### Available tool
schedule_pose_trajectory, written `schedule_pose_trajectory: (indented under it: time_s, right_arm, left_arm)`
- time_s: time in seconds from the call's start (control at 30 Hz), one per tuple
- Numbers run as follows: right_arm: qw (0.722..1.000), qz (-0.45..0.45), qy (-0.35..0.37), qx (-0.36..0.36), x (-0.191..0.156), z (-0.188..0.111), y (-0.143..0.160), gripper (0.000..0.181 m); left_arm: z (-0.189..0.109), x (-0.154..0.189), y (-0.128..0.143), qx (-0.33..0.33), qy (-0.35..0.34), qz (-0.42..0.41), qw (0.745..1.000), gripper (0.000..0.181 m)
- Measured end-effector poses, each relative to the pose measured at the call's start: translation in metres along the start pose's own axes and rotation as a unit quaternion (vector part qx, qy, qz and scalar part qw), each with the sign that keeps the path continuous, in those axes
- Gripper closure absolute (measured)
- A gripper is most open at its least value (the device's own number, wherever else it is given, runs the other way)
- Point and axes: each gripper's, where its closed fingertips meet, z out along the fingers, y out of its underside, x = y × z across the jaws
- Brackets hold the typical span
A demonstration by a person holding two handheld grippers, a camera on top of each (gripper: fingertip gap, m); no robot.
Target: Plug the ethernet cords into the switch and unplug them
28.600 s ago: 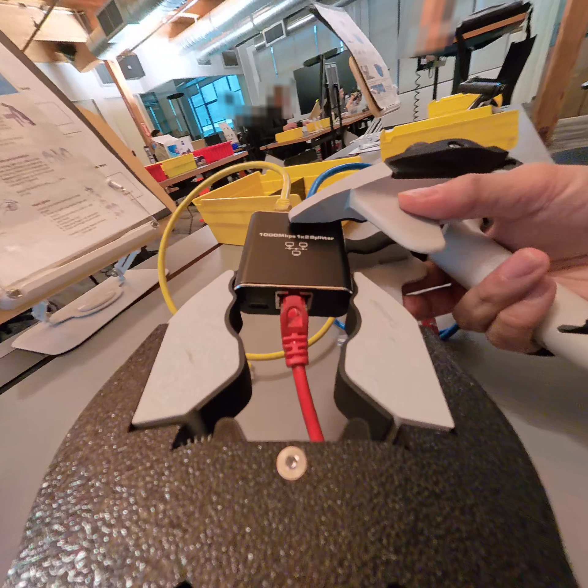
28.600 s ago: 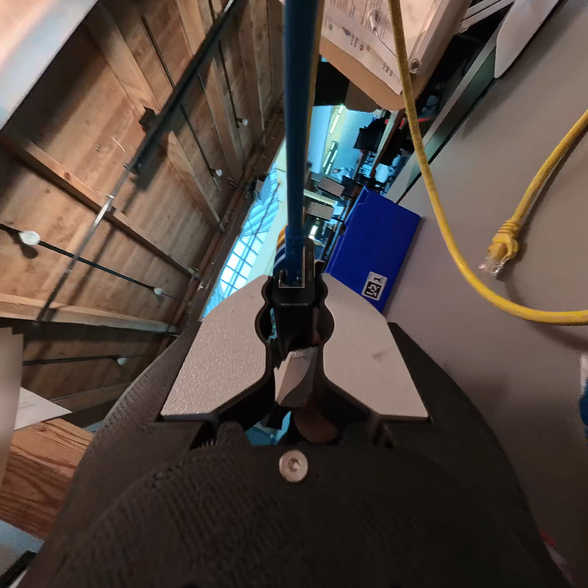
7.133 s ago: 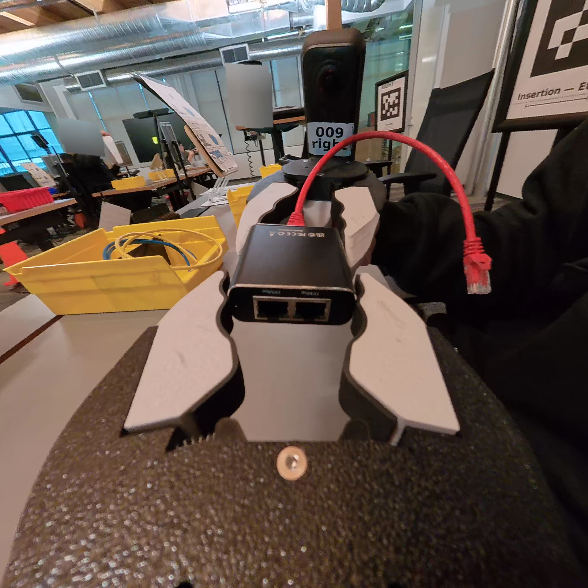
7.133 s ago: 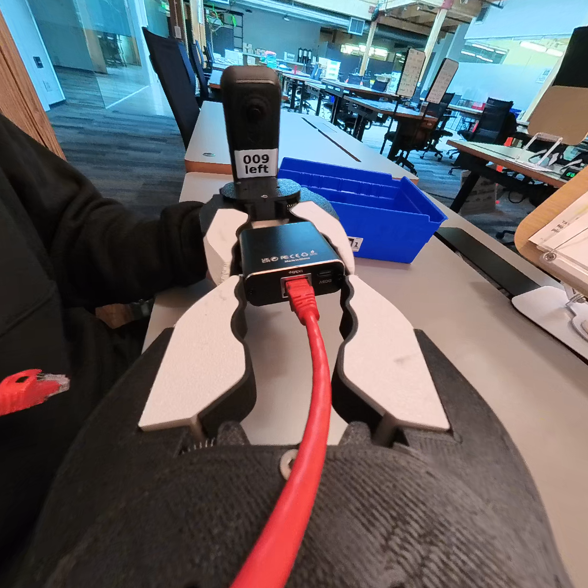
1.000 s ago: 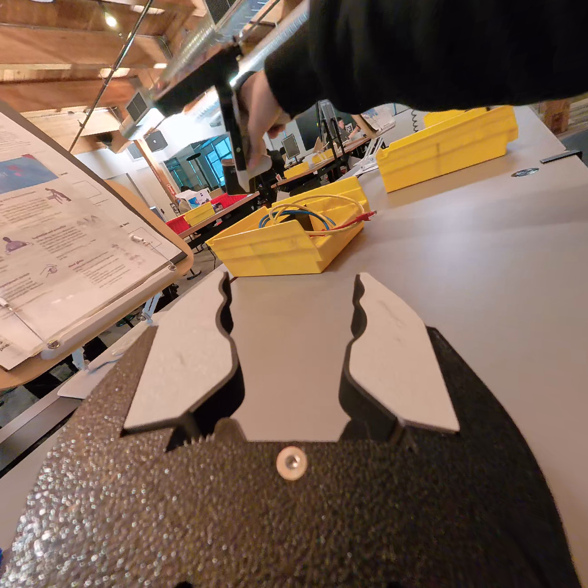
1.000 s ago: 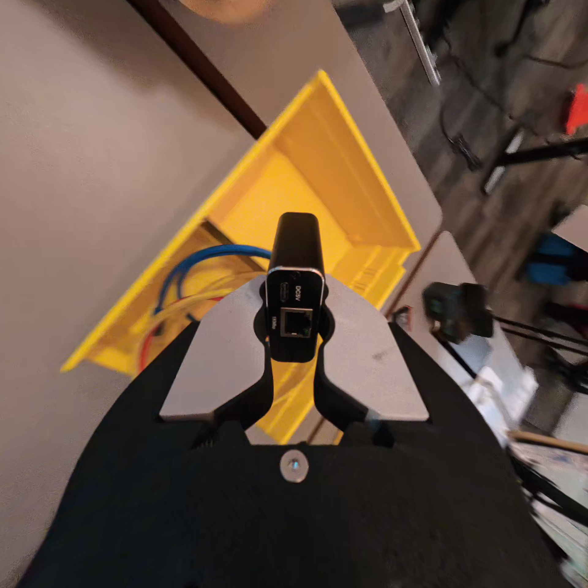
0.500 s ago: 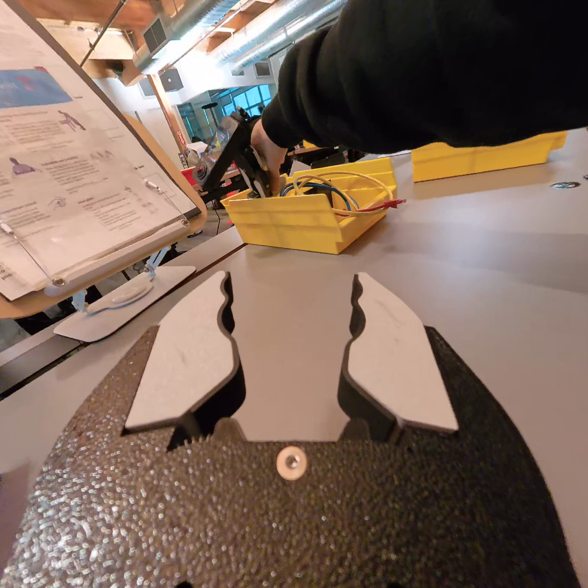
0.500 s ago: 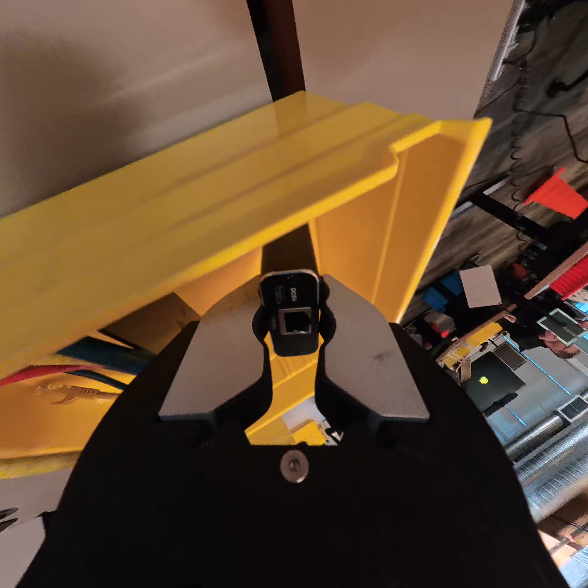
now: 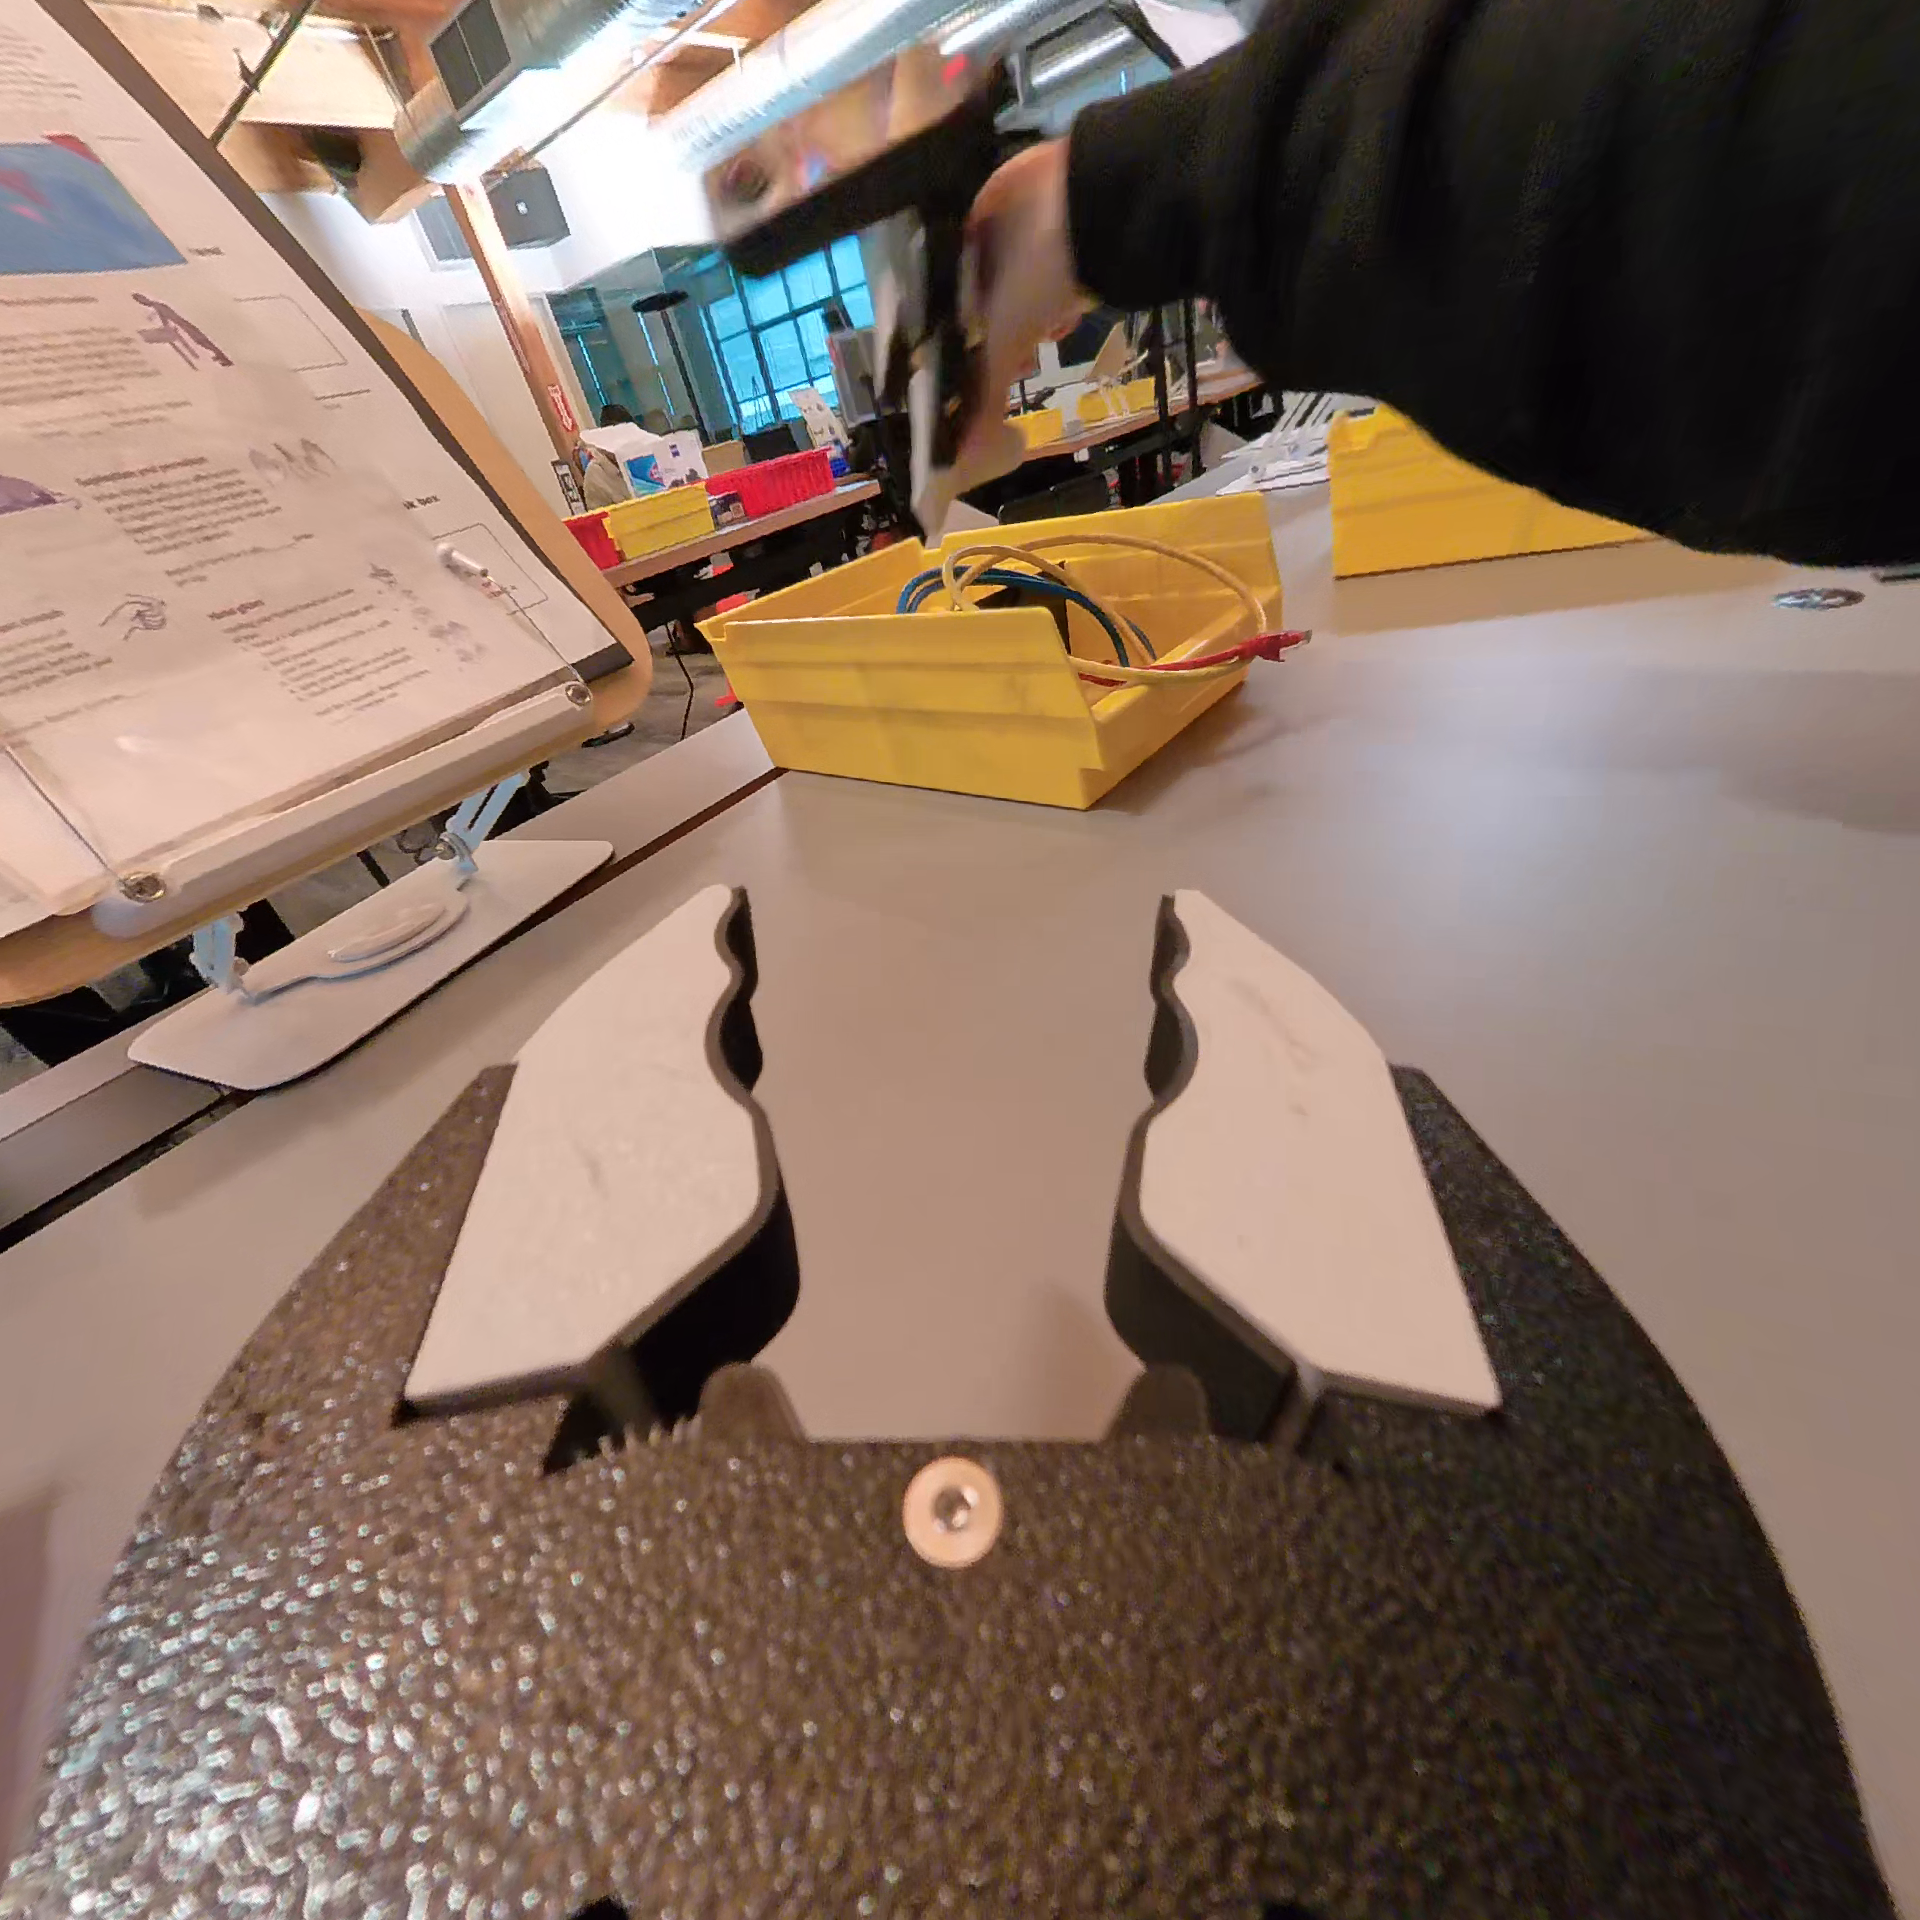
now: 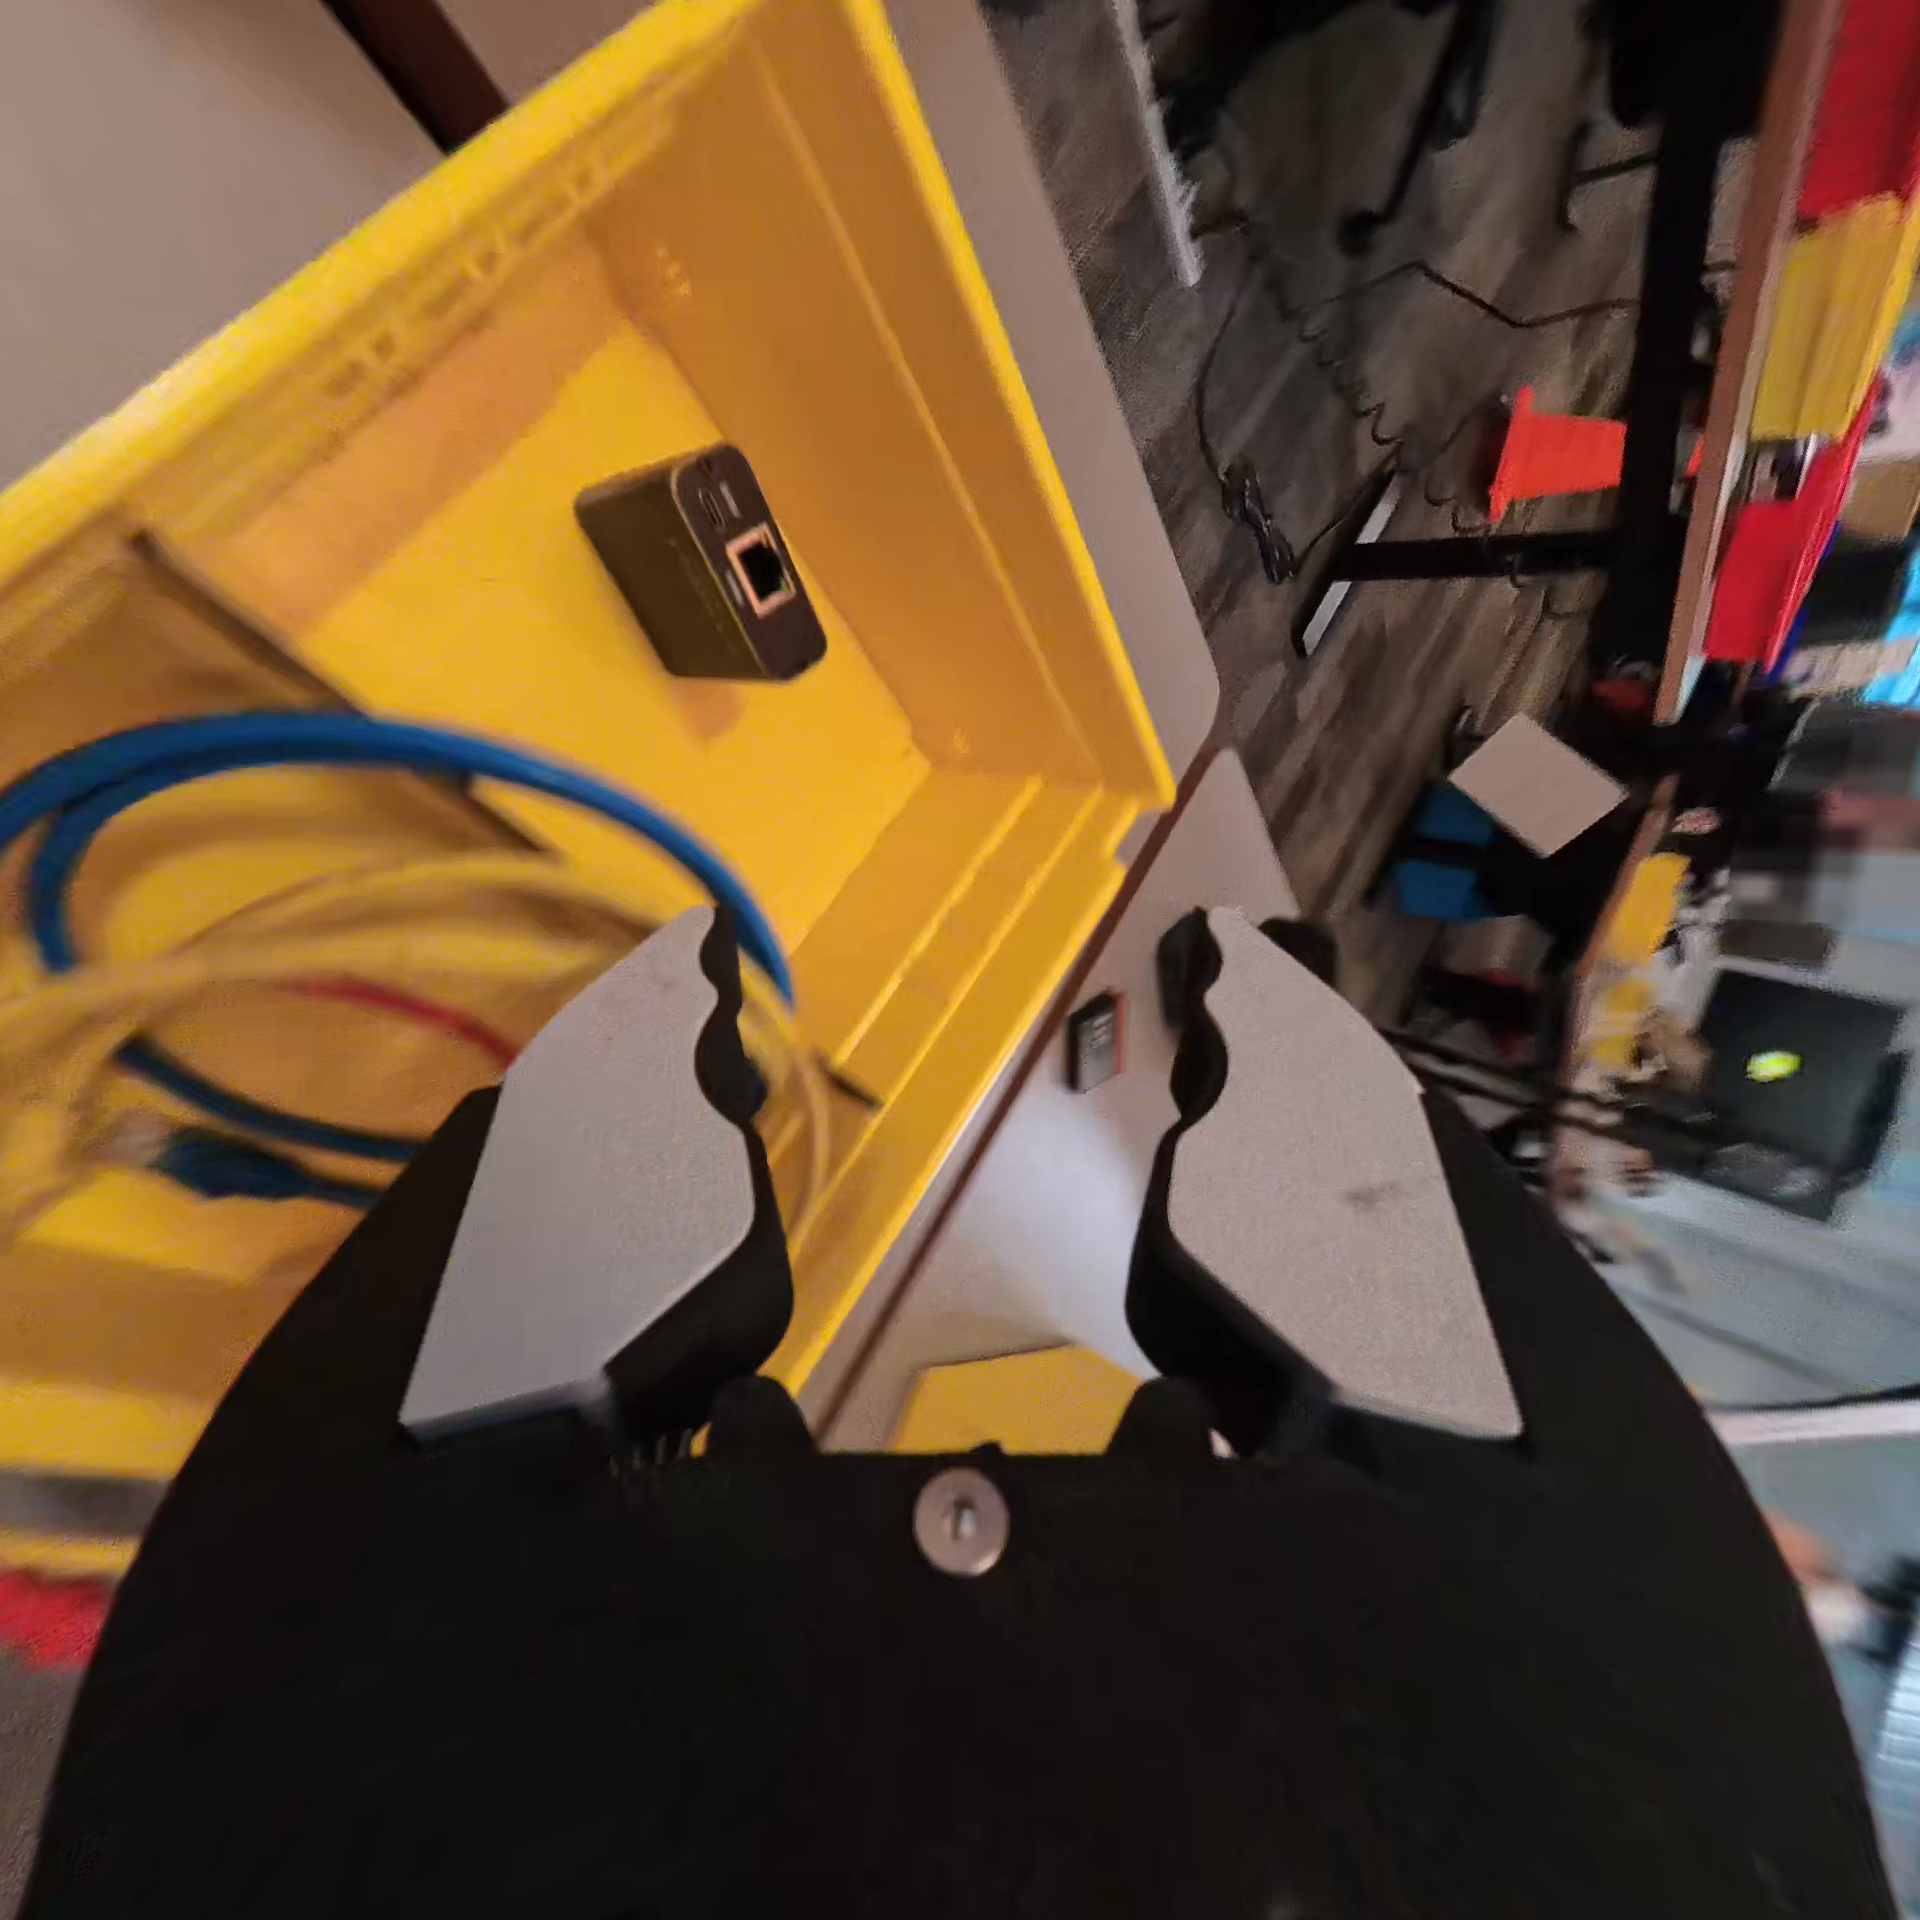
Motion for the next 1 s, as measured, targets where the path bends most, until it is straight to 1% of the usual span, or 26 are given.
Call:
schedule_pose_trajectory:
  time_s: [0.03, 0.07, 0.13, 0.17, 0.23, 0.27, 0.3, 0.37, 0.43, 0.47, 0.53, 0.57, 0.6, 0.67, 0.73, 0.77, 0.8, 0.83, 0.87, 0.9, 0.97, 1.0]
  right_arm:
    - [0.998, 0.052, 0.002, 0.033, -0.005, -0.018, 0.015, 0.102]
    - [0.992, 0.104, -0.01, 0.069, -0.017, -0.035, 0.03, 0.102]
    - [0.967, 0.199, -0.059, 0.146, -0.057, -0.066, 0.062, 0.103]
    - [0.954, 0.232, -0.076, 0.176, -0.079, -0.077, 0.078, 0.102]
    - [0.934, 0.272, -0.087, 0.212, -0.119, -0.091, 0.112, 0.102]
    - [0.927, 0.291, -0.089, 0.219, -0.137, -0.094, 0.127, 0.102]
    - [0.918, 0.313, -0.093, 0.225, -0.151, -0.095, 0.139, 0.102]
    - [0.89, 0.369, -0.108, 0.244, -0.17, -0.097, 0.151, 0.101]
    - [0.859, 0.424, -0.112, 0.265, -0.177, -0.094, 0.156, 0.105]
    - [0.852, 0.435, -0.127, 0.263, -0.181, -0.092, 0.156, 0.105]
    - [0.853, 0.424, -0.161, 0.258, -0.189, -0.096, 0.155, 0.097]
    - [0.855, 0.421, -0.155, 0.258, -0.187, -0.097, 0.157, 0.097]
    - [0.856, 0.423, -0.143, 0.26, -0.183, -0.098, 0.159, 0.097]
    - [0.853, 0.422, -0.142, 0.273, -0.179, -0.106, 0.158, 0.098]
    - [0.845, 0.423, -0.146, 0.294, -0.175, -0.115, 0.157, 0.098]
    - [0.841, 0.427, -0.144, 0.299, -0.172, -0.117, 0.158, 0.098]
    - [0.837, 0.433, -0.14, 0.303, -0.168, -0.119, 0.159, 0.099]
    - [0.832, 0.441, -0.138, 0.307, -0.166, -0.12, 0.16, 0.1]
    - [0.828, 0.445, -0.139, 0.311, -0.164, -0.122, 0.16, 0.1]
    - [0.825, 0.446, -0.144, 0.315, -0.164, -0.123, 0.159, 0.1]
    - [0.825, 0.442, -0.15, 0.319, -0.164, -0.127, 0.156, 0.1]
    - [0.825, 0.439, -0.149, 0.322, -0.164, -0.13, 0.155, 0.1]
  left_arm:
    - [0.001, 0.001, 0.001, -0.003, 0.0, 0.001, 1.0, 0.109]
    - [0.002, 0.002, 0.003, -0.007, 0.001, 0.003, 1.0, 0.109]
    - [0.005, 0.004, 0.009, -0.022, 0.002, 0.01, 1.0, 0.109]
    - [0.008, 0.005, 0.013, -0.034, 0.001, 0.013, 0.999, 0.109]
    - [0.018, 0.007, 0.021, -0.063, -0.007, 0.016, 0.998, 0.11]
    - [0.026, 0.009, 0.023, -0.079, -0.01, 0.01, 0.997, 0.11]
    - [0.037, 0.013, 0.027, -0.1, -0.007, -0.002, 0.995, 0.11]
    - [0.065, 0.027, 0.034, -0.155, 0.01, -0.032, 0.987, 0.109]
    - [0.099, 0.04, 0.035, -0.196, 0.026, -0.062, 0.978, 0.106]
    - [0.118, 0.043, 0.032, -0.204, 0.022, -0.081, 0.975, 0.106]
    - [0.157, 0.041, 0.021, -0.19, -0.008, -0.123, 0.974, 0.108]
    - [0.177, 0.039, 0.018, -0.185, -0.023, -0.131, 0.974, 0.109]
    - [0.195, 0.034, 0.019, -0.193, -0.043, -0.127, 0.972, 0.111]
    - [0.227, 0.025, 0.024, -0.216, -0.084, -0.112, 0.966, 0.107]
    - [0.251, 0.021, 0.027, -0.231, -0.103, -0.107, 0.962, 0.112]
    - [0.26, 0.02, 0.027, -0.232, -0.109, -0.109, 0.96, 0.116]
    - [0.266, 0.019, 0.028, -0.239, -0.109, -0.101, 0.96, 0.131]
    - [0.271, 0.018, 0.03, -0.244, -0.106, -0.086, 0.96, 0.137]
    - [0.273, 0.014, 0.031, -0.248, -0.113, -0.07, 0.96, 0.155]
    - [0.271, 0.007, 0.033, -0.254, -0.127, -0.052, 0.957, 0.164]
    - [0.262, -0.004, 0.036, -0.262, -0.146, -0.03, 0.953, 0.169]
    - [0.253, -0.008, 0.037, -0.265, -0.149, -0.036, 0.952, 0.17]
